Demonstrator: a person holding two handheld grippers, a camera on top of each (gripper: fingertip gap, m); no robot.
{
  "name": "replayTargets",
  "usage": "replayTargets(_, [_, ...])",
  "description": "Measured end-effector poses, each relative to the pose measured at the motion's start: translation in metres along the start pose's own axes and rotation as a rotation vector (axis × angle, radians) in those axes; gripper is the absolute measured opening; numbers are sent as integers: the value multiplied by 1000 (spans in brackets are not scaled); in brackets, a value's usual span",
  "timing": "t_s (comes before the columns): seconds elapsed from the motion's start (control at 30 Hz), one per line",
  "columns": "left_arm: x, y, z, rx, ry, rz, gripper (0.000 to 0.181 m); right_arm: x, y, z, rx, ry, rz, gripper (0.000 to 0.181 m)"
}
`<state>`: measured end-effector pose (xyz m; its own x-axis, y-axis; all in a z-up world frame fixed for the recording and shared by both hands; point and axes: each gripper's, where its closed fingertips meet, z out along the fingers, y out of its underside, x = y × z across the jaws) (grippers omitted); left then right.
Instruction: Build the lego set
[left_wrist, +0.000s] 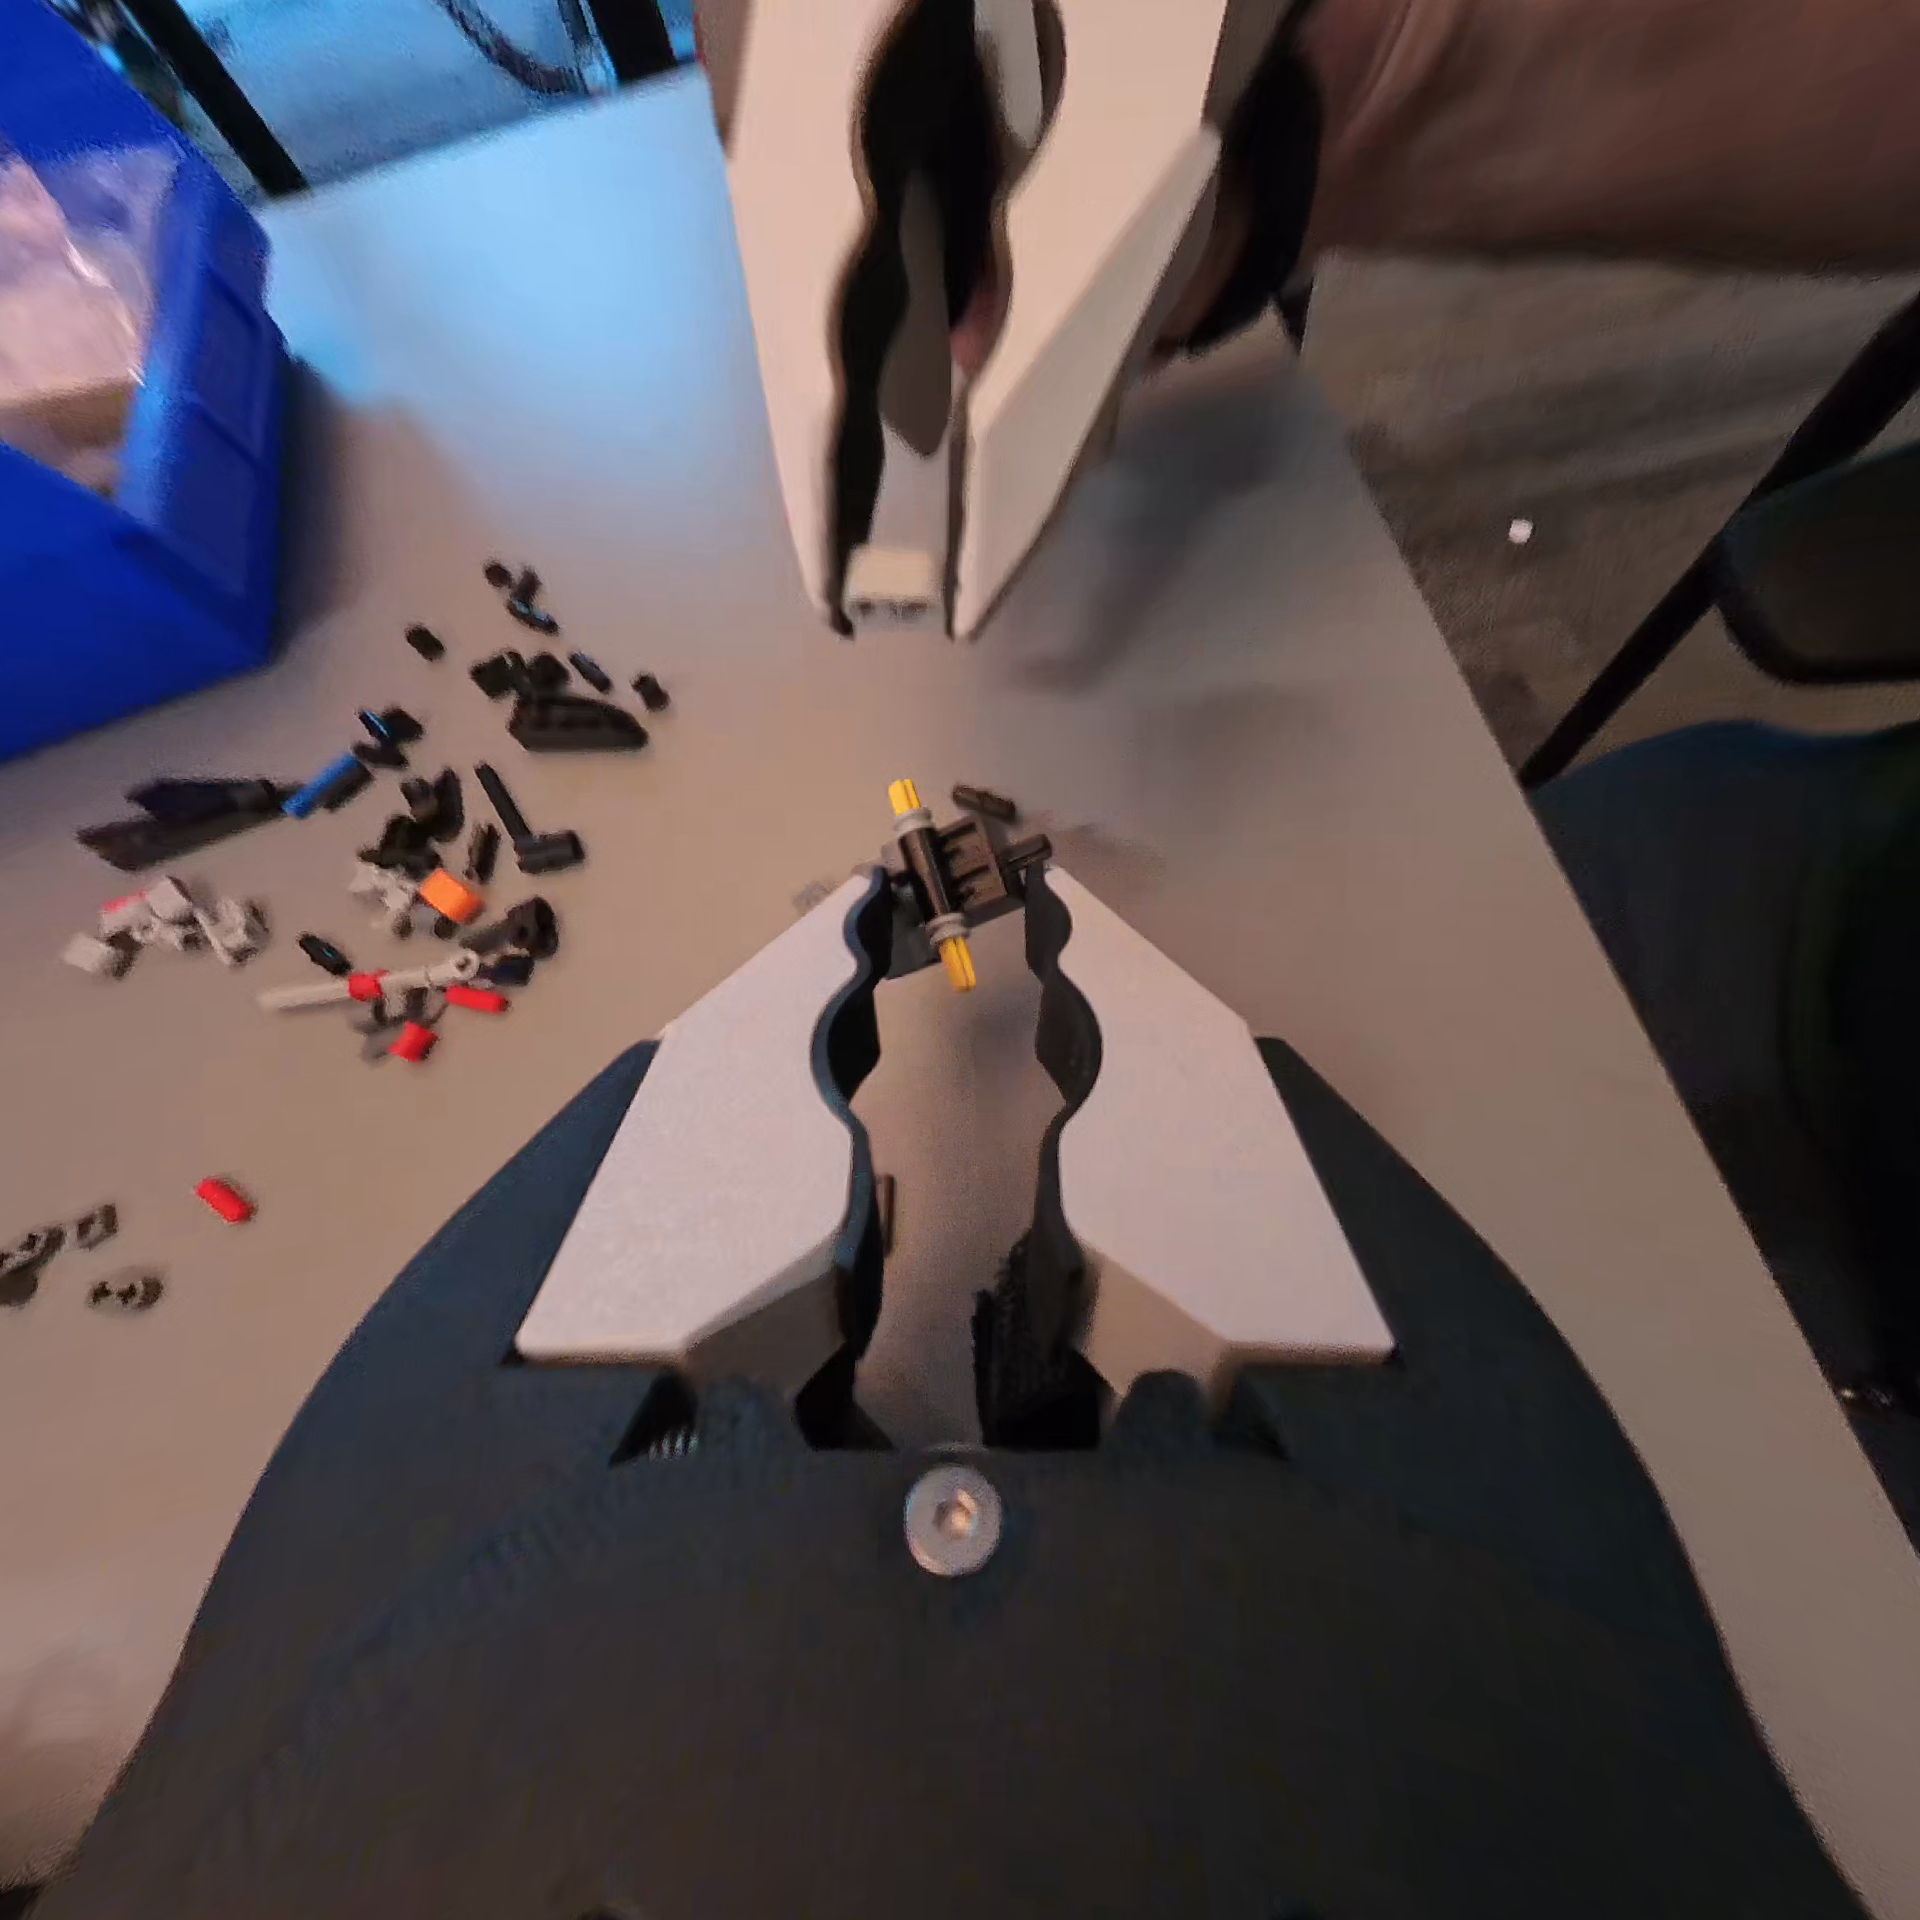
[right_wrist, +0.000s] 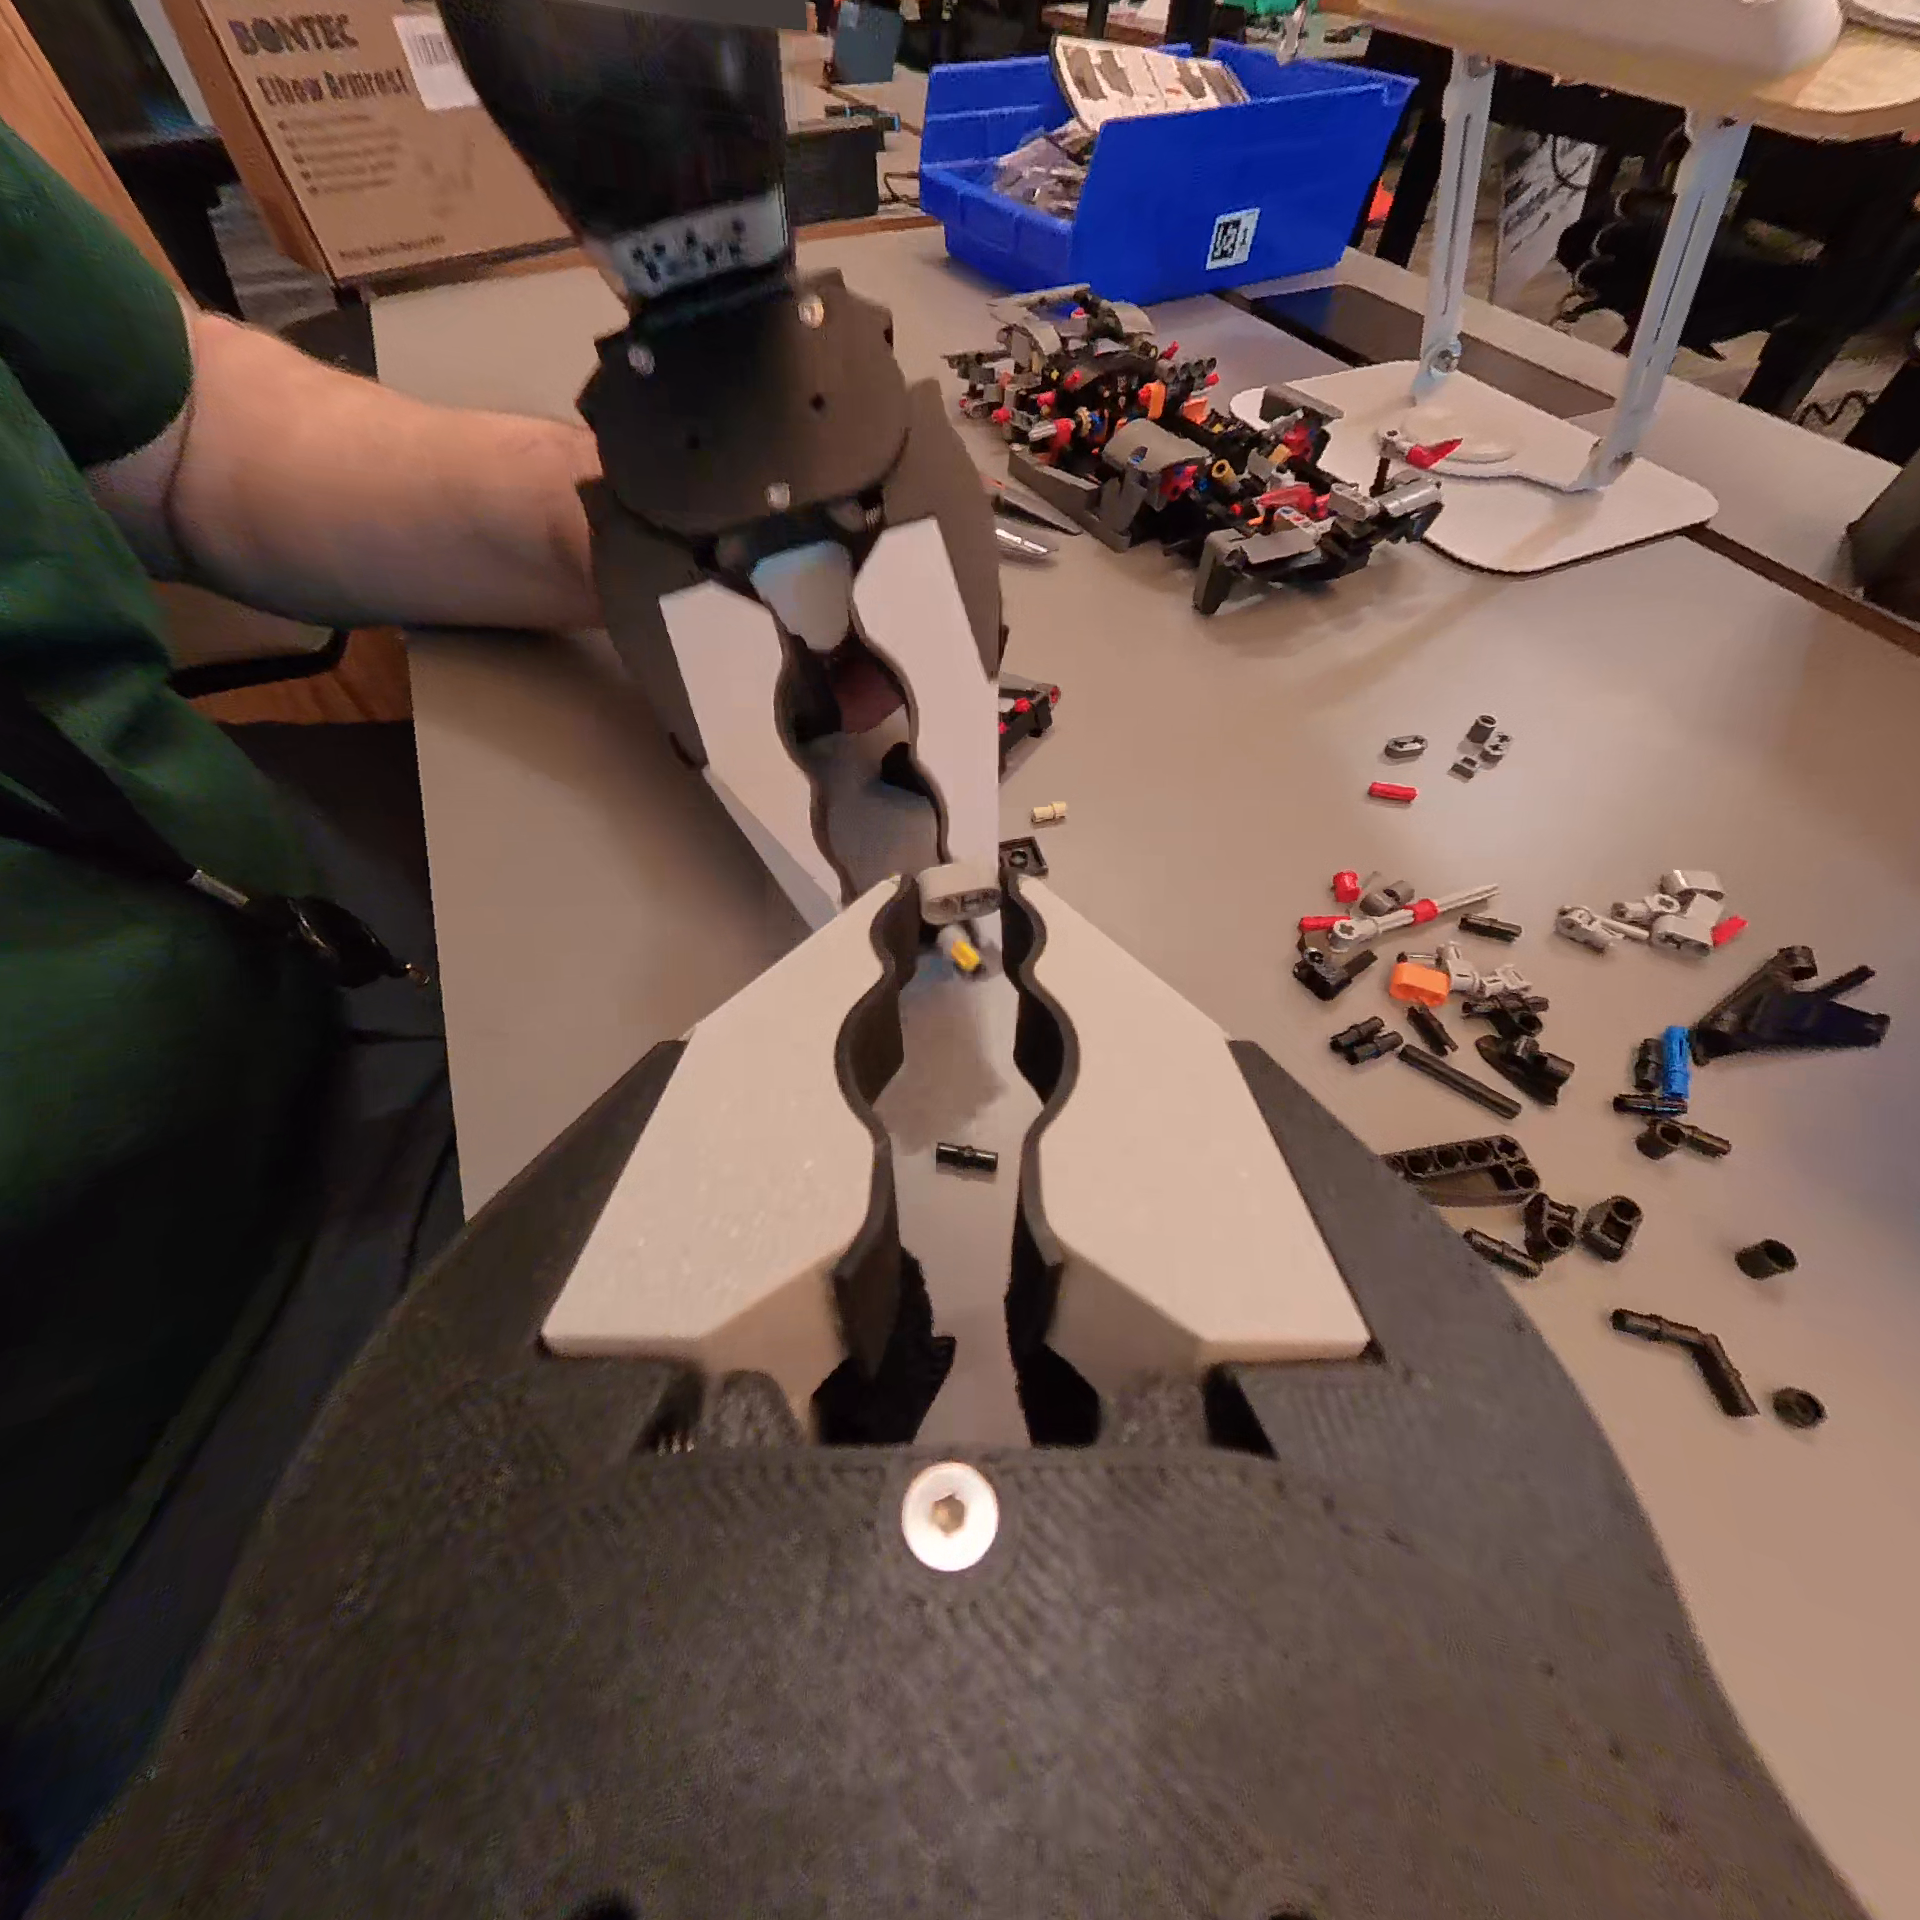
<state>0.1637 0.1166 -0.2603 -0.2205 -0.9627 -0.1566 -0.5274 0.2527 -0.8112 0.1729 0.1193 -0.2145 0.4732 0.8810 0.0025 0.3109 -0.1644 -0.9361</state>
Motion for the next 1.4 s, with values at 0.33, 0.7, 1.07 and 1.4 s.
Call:
replayTargets(0.33, [8,-25,-13,158,32,66,23,-14,4,4,7,-111,40,14])
replayTargets(0.7, [12,-17,-8,98,16,137,23,-16,11,7,-105,-113,4,14])
replayTargets(1.07, [18,4,5,-27,6,237,23,-21,37,14,-384,-147,-101,14])
replayTargets(1.4, [24,13,12,-85,22,269,23,-24,50,16,-493,-164,-92,14])
